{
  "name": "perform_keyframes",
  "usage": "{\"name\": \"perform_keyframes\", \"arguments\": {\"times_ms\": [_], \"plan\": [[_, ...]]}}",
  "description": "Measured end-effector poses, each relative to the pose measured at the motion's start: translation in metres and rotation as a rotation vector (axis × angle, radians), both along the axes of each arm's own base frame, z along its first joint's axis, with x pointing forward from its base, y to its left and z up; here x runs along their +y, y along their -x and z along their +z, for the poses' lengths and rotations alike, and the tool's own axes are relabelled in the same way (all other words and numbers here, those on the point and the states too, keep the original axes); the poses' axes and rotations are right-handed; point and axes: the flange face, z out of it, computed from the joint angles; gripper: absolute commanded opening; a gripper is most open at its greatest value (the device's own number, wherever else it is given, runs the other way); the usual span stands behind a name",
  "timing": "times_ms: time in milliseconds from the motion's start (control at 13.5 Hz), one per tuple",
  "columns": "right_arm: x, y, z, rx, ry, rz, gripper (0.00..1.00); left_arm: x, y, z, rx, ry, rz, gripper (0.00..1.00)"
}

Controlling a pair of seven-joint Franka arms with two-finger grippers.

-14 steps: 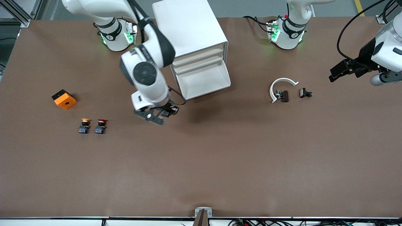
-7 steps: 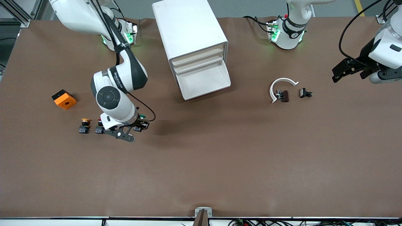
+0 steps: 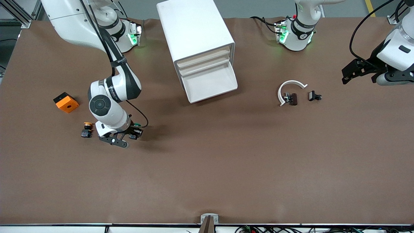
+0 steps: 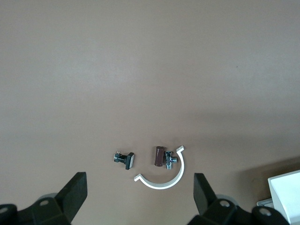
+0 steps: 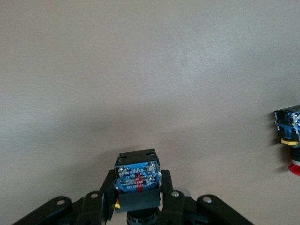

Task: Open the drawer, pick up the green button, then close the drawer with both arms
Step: 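Carry the green button beside the red and yellow buttons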

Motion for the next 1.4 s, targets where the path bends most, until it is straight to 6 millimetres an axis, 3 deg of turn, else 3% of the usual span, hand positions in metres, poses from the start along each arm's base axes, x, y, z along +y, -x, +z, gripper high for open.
{"name": "perform_keyframes", "arguments": {"times_ms": [148,591,812,1329,1403], "plan": [[-0.012,0.001,-0.005,0.006,0.003,0.020,0.00,0.000,0.000,0.000,0.000,0.000,0.000,1.00],[-0.084,-0.008,-0.017,0.010,0.004,0.075,0.00,0.004,0.001,0.000,0.012,-0.001,0.006,1.00],[-0.089,0.001,-0.030,0.033,0.005,0.086,0.00,0.004,0.001,-0.001,0.016,-0.001,0.007,1.00],[-0.104,0.006,-0.040,0.057,0.005,0.127,0.00,0.004,0.001,-0.002,0.018,-0.001,0.007,1.00],[-0.106,0.006,-0.041,0.059,0.005,0.126,0.52,0.004,0.001,-0.002,0.018,-0.001,0.007,1.00]]}}
